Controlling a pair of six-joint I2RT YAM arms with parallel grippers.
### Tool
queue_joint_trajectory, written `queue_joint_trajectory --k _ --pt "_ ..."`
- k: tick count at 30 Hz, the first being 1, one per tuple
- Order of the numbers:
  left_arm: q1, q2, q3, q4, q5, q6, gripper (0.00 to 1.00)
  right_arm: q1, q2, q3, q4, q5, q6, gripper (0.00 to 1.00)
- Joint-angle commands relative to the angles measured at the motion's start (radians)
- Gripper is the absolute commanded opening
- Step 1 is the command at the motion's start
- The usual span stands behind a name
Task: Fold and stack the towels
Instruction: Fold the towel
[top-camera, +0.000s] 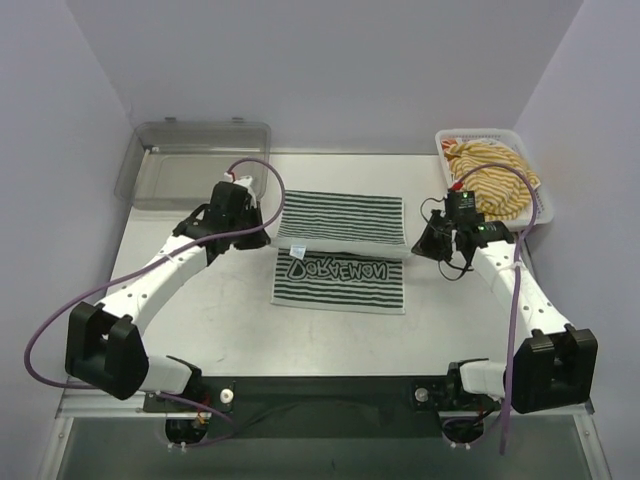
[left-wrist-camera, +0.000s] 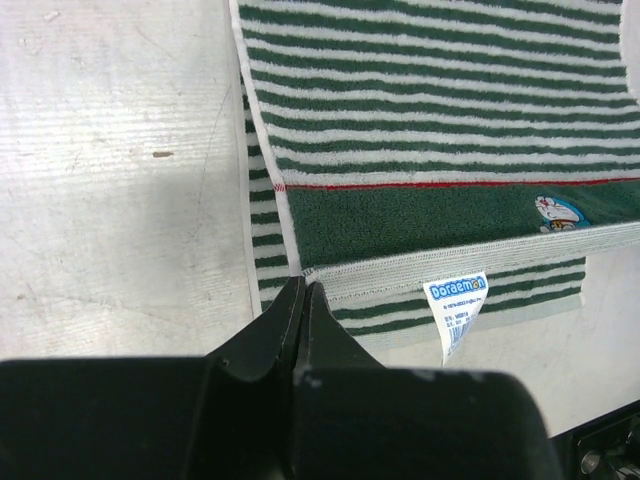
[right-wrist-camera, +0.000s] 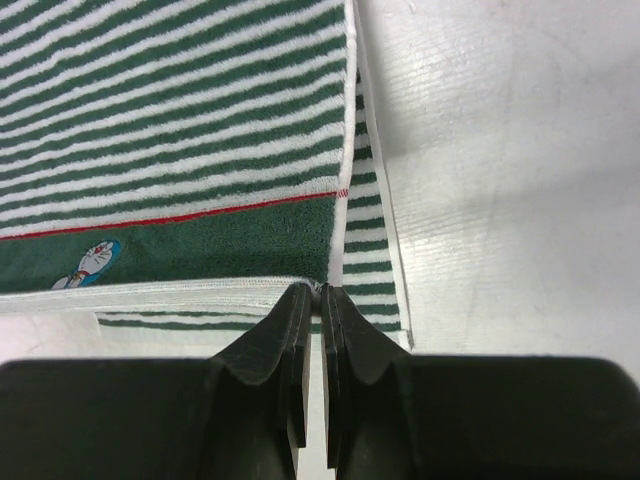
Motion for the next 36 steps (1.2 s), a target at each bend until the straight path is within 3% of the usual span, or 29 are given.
queue_joint_trajectory --k 1,9,16,26,27,30,31,35,36 --pt "0.02 -0.045 -0.047 -0.053 -0.08 0.01 0.0 -0.019 -0.032 -0.034 -0.078 0.072 -0.008 0.0" --pt "0.017 -0.058 -0.19 0.01 -0.046 -0.02 0.0 -0.014 -0.02 -0.134 -0.063 0.084 -0.008 0.0" --pt "-0.003 0.03 -0.288 0.065 -0.046 -0.041 0.0 -0.014 0.057 -0.201 -0.009 0.061 0.003 0.0" --pt "-0.038 0.051 -0.357 0.096 -0.02 -0.073 0.0 -0.008 0.126 -0.264 0.011 0.041 -0.005 0.0" --pt "-0.041 0.053 -0.362 0.096 -0.021 -0.073 0.04 -0.008 0.129 -0.266 0.011 0.038 -0.003 0.0" --pt "-0.045 0.027 -0.363 0.07 -0.014 -0.084 0.13 -0.007 0.111 -0.281 0.009 0.022 0.0 0.16" --pt "-0.046 0.01 -0.365 0.061 -0.011 -0.087 0.14 -0.008 0.095 -0.29 0.006 0.018 -0.005 0.26" --pt "-0.072 -0.123 -0.379 0.015 -0.008 -0.108 0.24 0.004 -0.036 -0.287 -0.041 0.011 -0.031 0.34" --pt "-0.077 -0.184 -0.382 -0.005 -0.009 -0.113 0.33 0.01 -0.06 -0.284 -0.055 0.015 -0.032 0.34"
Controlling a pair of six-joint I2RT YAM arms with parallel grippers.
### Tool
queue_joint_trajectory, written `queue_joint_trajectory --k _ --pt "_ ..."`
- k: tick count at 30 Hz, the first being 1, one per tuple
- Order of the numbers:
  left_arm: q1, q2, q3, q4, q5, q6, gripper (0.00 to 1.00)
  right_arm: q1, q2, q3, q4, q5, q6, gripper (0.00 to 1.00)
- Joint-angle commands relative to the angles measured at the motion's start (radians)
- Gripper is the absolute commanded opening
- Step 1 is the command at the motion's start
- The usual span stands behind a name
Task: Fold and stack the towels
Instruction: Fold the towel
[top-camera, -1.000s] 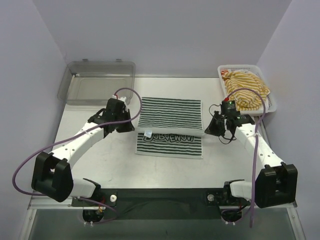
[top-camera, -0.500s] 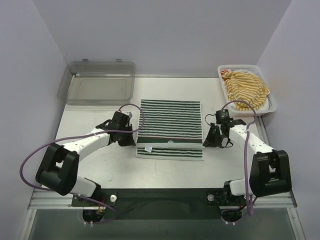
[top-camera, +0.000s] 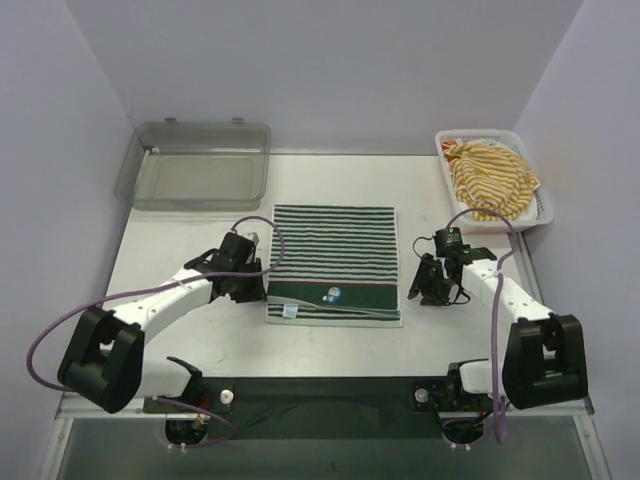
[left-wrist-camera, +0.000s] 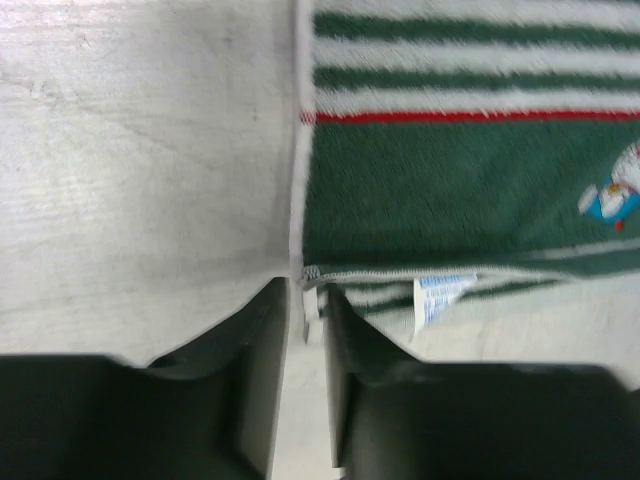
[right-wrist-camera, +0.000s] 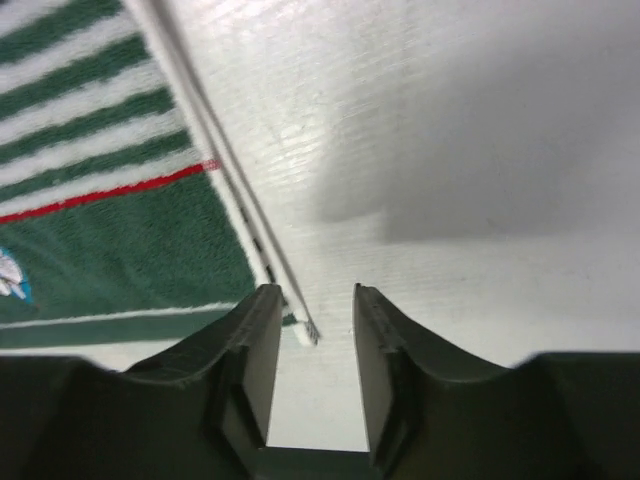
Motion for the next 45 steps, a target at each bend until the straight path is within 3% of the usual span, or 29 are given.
queue_joint_trajectory --k 1,4,5,8,15,24,38,45 --pt "-0.034 -0.176 0.001 -0.059 -0.03 -0.02 0.46 0.015 -0.124 0.018 -0.086 0.042 -0.029 0.38" --pt "-0.045 -0.256 -0.005 -0.079 -0.052 -0.031 0.61 0.069 -0.167 0.044 -0.093 0.068 -0.041 0.46" --pt "-0.047 -0.262 -0.008 -0.082 -0.052 -0.033 0.71 0.104 -0.166 0.058 -0.093 0.079 -0.048 0.46" --pt "-0.047 -0.262 -0.012 -0.088 -0.052 -0.04 0.79 0.15 -0.122 0.076 -0.094 0.11 -0.043 0.5" --pt "-0.047 -0.221 -0.071 -0.042 -0.079 -0.166 0.78 0.18 -0.103 0.026 -0.057 0.14 0.058 0.47" --pt "-0.047 -0.245 -0.154 0.122 -0.107 -0.382 0.75 0.158 -0.176 -0.174 0.165 0.053 0.371 0.47" --pt "-0.048 -0.149 -0.161 0.22 -0.115 -0.461 0.74 0.158 -0.166 -0.215 0.217 0.022 0.419 0.43" --pt "-0.048 -0.104 -0.154 0.236 -0.105 -0.462 0.65 0.157 -0.167 -0.221 0.216 0.019 0.416 0.42"
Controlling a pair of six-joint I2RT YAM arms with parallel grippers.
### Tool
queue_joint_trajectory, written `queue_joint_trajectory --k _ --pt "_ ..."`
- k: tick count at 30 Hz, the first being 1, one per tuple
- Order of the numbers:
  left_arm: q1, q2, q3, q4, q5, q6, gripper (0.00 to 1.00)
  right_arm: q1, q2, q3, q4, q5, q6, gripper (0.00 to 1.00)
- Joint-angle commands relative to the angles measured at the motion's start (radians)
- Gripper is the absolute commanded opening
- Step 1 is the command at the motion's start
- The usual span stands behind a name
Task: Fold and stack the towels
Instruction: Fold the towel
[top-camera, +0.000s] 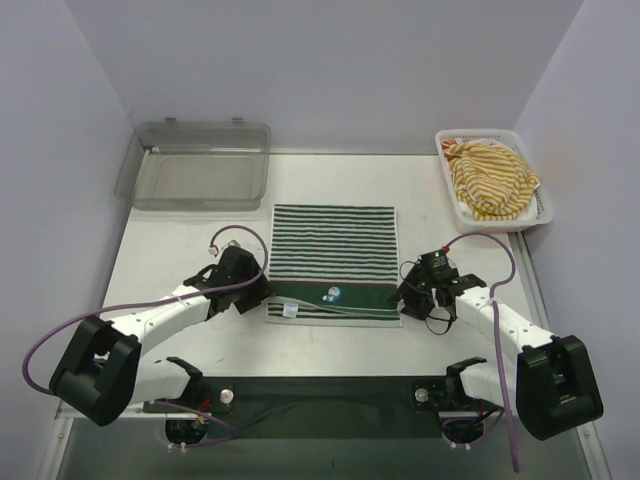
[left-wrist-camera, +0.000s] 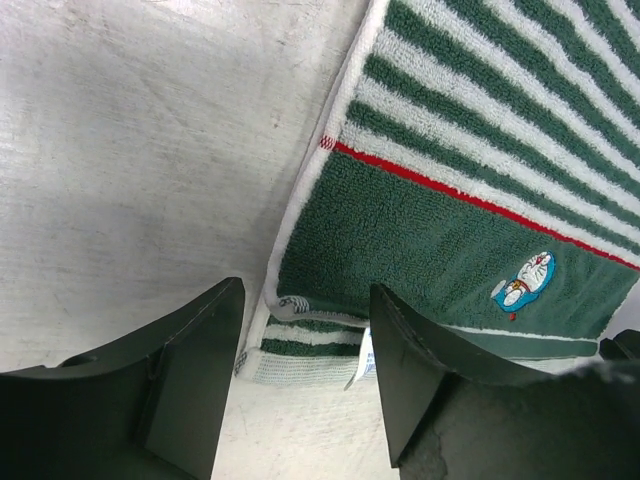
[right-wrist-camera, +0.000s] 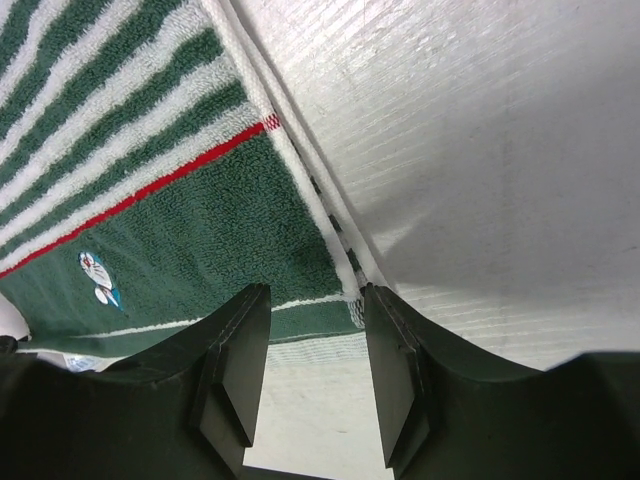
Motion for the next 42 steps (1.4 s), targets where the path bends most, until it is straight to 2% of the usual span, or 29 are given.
queue_joint_trajectory --k 1,9,18,29,34,36,42 --pt "-0.003 0.012 0.008 0.057 -0.002 -0.011 0.63 -0.006 0.006 -0.007 -0.01 -0.001 0.01 0.42" --pt "-0.001 0.025 0.004 0.064 0.014 -0.01 0.42 -0.006 0.011 -0.007 -0.01 -0.01 0.007 0.42" --pt "-0.007 -0.024 -0.044 0.061 0.024 -0.011 0.35 -0.006 0.011 -0.018 -0.01 -0.02 0.008 0.41" --pt "-0.007 -0.027 -0.049 0.062 0.035 0.021 0.34 -0.006 0.026 -0.027 -0.015 -0.02 0.001 0.4" --pt "-0.009 -0.02 -0.041 0.064 0.043 0.035 0.21 -0.006 0.017 -0.013 -0.015 -0.039 -0.006 0.35" --pt "-0.007 -0.017 -0.038 0.064 0.044 0.042 0.15 -0.004 0.008 -0.007 -0.015 -0.044 -0.006 0.29" --pt "-0.009 -0.017 -0.035 0.064 0.044 0.047 0.12 0.002 -0.012 0.018 -0.013 -0.061 -0.009 0.28"
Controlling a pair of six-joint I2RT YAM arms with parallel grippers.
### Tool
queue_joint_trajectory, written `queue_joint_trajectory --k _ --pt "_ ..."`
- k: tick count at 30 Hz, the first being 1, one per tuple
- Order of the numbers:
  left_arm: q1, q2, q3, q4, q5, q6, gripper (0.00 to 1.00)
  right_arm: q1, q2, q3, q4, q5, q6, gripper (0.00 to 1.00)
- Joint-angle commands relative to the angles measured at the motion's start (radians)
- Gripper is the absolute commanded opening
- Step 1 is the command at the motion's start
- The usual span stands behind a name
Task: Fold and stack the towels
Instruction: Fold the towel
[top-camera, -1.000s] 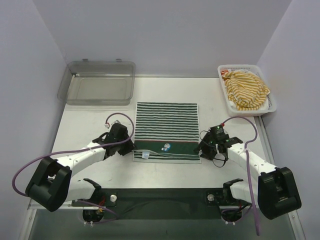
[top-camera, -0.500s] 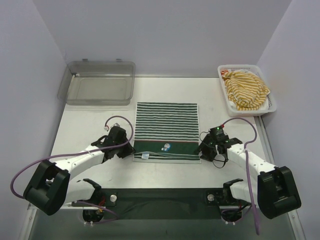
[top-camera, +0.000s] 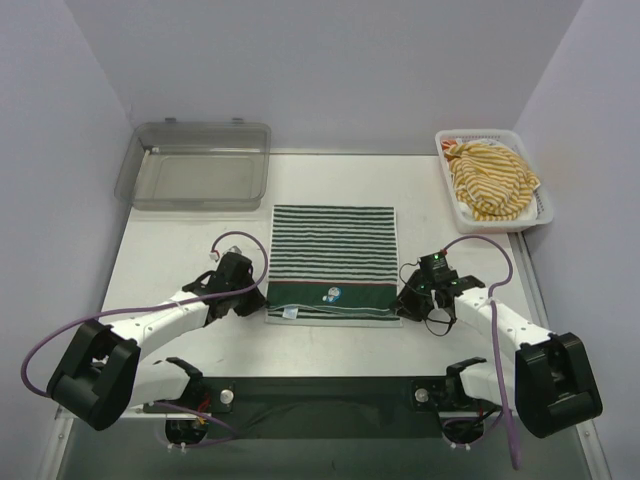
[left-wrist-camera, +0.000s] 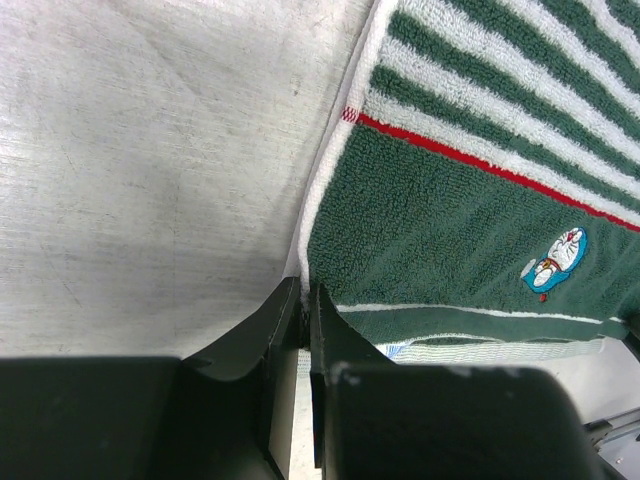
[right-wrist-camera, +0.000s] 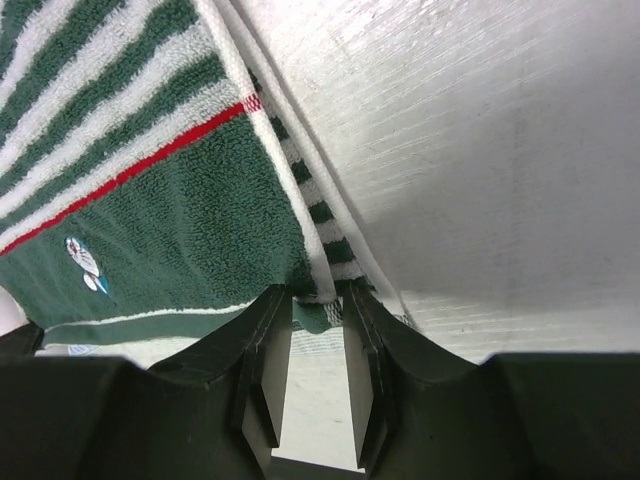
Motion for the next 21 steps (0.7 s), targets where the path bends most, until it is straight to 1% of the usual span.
queue_joint_trajectory --k 1,6,11,21 --pt "-0.007 0.002 0.022 0.033 0.013 0.017 0.12 0.002 -0.033 0.038 -0.018 -0.012 -0.003 0.28" --pt "-0.007 0.005 0.024 0.032 0.013 0.019 0.12 0.003 -0.074 0.016 0.009 0.006 0.014 0.32" --pt "-0.008 0.011 0.025 0.032 0.013 0.02 0.12 0.003 -0.114 -0.001 0.047 0.017 0.023 0.33" --pt "-0.016 0.017 0.032 0.032 0.013 0.02 0.11 0.003 -0.024 -0.041 0.092 0.012 0.022 0.32"
